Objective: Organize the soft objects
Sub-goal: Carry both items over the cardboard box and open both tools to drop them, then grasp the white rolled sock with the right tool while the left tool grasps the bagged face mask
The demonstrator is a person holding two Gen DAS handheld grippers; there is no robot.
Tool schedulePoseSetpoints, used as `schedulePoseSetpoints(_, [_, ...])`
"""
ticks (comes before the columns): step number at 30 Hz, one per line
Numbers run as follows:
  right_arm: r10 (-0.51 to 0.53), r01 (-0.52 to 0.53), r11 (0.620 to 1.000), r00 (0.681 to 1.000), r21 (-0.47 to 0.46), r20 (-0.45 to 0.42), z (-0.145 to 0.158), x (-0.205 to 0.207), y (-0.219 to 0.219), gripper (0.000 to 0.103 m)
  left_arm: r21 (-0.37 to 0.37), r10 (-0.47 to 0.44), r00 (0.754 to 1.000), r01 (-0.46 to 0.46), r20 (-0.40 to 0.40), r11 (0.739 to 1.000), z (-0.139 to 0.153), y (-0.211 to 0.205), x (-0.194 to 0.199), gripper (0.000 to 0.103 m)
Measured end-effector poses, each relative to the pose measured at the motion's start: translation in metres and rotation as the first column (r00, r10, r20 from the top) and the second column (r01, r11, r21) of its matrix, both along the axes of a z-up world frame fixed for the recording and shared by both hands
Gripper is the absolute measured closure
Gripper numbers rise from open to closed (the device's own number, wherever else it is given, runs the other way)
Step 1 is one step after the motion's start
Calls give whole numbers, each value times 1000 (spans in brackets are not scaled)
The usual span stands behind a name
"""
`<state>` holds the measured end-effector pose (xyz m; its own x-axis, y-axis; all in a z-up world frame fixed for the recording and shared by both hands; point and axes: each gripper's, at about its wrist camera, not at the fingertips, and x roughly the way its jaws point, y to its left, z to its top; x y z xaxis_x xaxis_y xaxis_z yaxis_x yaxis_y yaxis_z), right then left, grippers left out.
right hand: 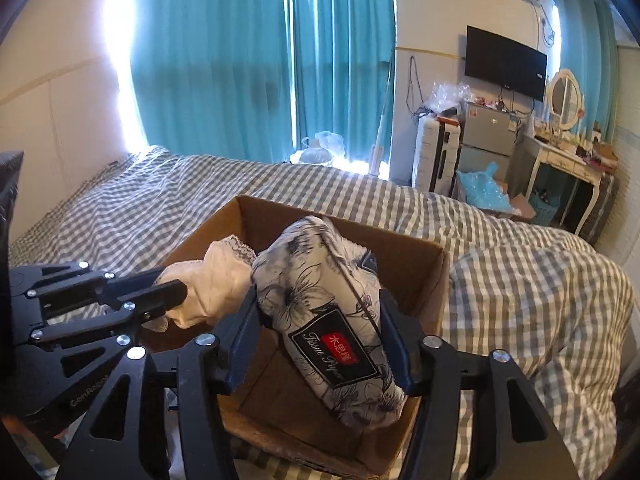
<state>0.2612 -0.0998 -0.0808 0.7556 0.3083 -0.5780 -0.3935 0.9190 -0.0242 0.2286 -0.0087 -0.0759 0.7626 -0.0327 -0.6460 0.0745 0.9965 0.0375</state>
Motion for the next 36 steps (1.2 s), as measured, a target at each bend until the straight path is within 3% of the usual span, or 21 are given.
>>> schedulePoseSetpoints(2, [1,-1,1000,1000,22,-16,-4,3,-3,27,0,18,1000,-18,-23,1000,0,2,-2,79])
schedulePoseSetpoints(5, [-14,13,999,1000,49,15,3,-4,-9,21,1,29,1000,-29,-9,1000,7,3,-14,45])
schedulePoseSetpoints(6, [-17,15,998,999,57,29,8,-6,-11,19,4,29,1000,-29,9,1000,12,3,-21,39])
schedulePoseSetpoints(10, [-35,30,997,997,76,69,34,-22,-15,16,37,8,998,-10,55,999,37,1,-48,36])
schedulePoseSetpoints(14, [-50,41,995,994,89,95,62,-45,-21,7,28,17,996,-19,93,999,57,7,-75,18])
schedulePoseSetpoints(18, [-48,42,997,995,64,89,83,-79,-26,5,33,26,992,-30,120,999,68,17,-105,17])
schedulePoseSetpoints(20, [-48,43,997,996,57,76,86,-95,-28,0,26,47,993,-50,109,998,66,25,-118,15])
schedulePoseSetpoints(24, [-37,36,999,998,38,45,80,-126,-30,0,22,60,996,-61,62,998,51,31,-138,7])
schedulePoseSetpoints(30, [-10,10,1000,999,0,-37,39,-158,-15,0,-7,90,996,-90,-19,996,5,42,-152,7])
schedulePoseSetpoints(34, [-2,0,1000,993,-21,-121,-6,-162,-3,0,57,89,996,-89,-8,994,-21,40,-154,7])
schedulePoseSetpoints(36, [9,-13,1000,988,-24,-151,-31,-162,4,0,46,73,997,-71,-33,996,-29,44,-154,7])
